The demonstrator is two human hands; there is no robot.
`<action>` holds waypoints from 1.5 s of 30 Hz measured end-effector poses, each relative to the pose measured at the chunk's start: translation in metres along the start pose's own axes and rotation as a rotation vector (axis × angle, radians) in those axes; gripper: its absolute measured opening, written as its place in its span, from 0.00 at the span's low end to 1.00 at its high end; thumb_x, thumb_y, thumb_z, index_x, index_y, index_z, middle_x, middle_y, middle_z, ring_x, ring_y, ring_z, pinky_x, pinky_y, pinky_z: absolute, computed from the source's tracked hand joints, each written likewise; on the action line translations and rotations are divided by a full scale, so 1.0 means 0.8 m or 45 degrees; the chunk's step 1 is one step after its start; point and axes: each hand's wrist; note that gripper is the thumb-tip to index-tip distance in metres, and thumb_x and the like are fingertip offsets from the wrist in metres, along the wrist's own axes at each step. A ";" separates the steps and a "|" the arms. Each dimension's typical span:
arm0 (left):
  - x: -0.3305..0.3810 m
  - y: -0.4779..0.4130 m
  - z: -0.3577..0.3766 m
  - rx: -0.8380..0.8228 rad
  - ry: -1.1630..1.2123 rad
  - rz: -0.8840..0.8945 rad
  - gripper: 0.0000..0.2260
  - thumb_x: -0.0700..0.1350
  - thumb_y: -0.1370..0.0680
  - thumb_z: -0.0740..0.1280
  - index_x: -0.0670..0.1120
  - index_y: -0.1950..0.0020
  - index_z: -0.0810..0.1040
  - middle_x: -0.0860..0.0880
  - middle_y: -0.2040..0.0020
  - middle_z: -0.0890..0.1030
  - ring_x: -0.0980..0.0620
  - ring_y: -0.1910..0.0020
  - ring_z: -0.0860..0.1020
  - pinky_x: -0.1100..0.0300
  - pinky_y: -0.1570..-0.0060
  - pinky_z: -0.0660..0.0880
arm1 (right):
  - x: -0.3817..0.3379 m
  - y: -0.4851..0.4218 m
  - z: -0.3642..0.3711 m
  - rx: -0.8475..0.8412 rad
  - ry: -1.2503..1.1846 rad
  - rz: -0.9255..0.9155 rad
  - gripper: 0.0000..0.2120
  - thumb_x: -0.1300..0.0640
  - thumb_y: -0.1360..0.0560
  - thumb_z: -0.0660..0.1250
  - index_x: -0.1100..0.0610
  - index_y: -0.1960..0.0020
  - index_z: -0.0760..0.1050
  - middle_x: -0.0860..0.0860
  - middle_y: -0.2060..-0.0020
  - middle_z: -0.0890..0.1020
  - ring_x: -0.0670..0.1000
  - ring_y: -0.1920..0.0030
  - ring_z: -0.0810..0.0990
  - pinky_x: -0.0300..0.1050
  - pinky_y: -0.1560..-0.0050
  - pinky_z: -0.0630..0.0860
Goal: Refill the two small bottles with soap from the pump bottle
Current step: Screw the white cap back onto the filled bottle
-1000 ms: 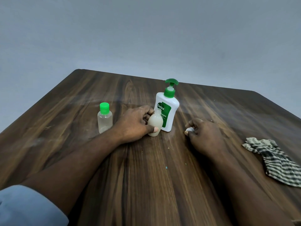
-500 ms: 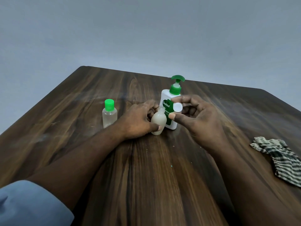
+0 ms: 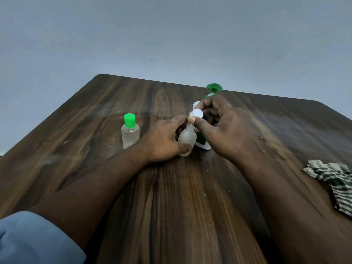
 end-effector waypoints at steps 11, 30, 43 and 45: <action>-0.003 -0.002 -0.001 0.004 0.059 0.030 0.21 0.47 0.30 0.77 0.63 0.44 0.71 0.58 0.56 0.80 0.60 0.58 0.79 0.64 0.60 0.74 | 0.035 0.004 0.033 0.086 -0.130 -0.075 0.08 0.51 0.22 0.74 0.46 0.43 0.85 0.39 0.56 0.86 0.41 0.55 0.85 0.40 0.54 0.81; -0.019 -0.007 0.006 0.004 0.068 0.018 0.17 0.52 0.30 0.77 0.53 0.42 0.81 0.56 0.55 0.83 0.59 0.58 0.81 0.56 0.58 0.78 | 0.054 0.016 0.051 0.157 -0.353 -0.206 0.11 0.61 0.22 0.73 0.55 0.40 0.84 0.44 0.47 0.87 0.43 0.58 0.85 0.41 0.55 0.81; -0.017 -0.004 0.007 -0.007 0.088 0.032 0.16 0.52 0.29 0.76 0.54 0.42 0.81 0.56 0.53 0.84 0.59 0.57 0.81 0.55 0.57 0.79 | 0.055 0.017 0.054 0.156 -0.499 -0.098 0.05 0.62 0.23 0.73 0.55 0.49 0.80 0.43 0.43 0.87 0.62 0.64 0.82 0.63 0.63 0.81; -0.017 -0.004 0.007 0.010 0.083 0.031 0.17 0.53 0.30 0.74 0.54 0.43 0.82 0.56 0.53 0.84 0.58 0.57 0.81 0.53 0.56 0.79 | 0.056 0.016 0.056 0.196 -0.483 -0.079 0.05 0.59 0.24 0.75 0.54 0.50 0.81 0.43 0.45 0.87 0.61 0.63 0.82 0.62 0.62 0.81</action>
Point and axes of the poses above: each hand's wrist, its own y-axis away from the middle knuckle, its own z-axis out of the palm, x = y × z
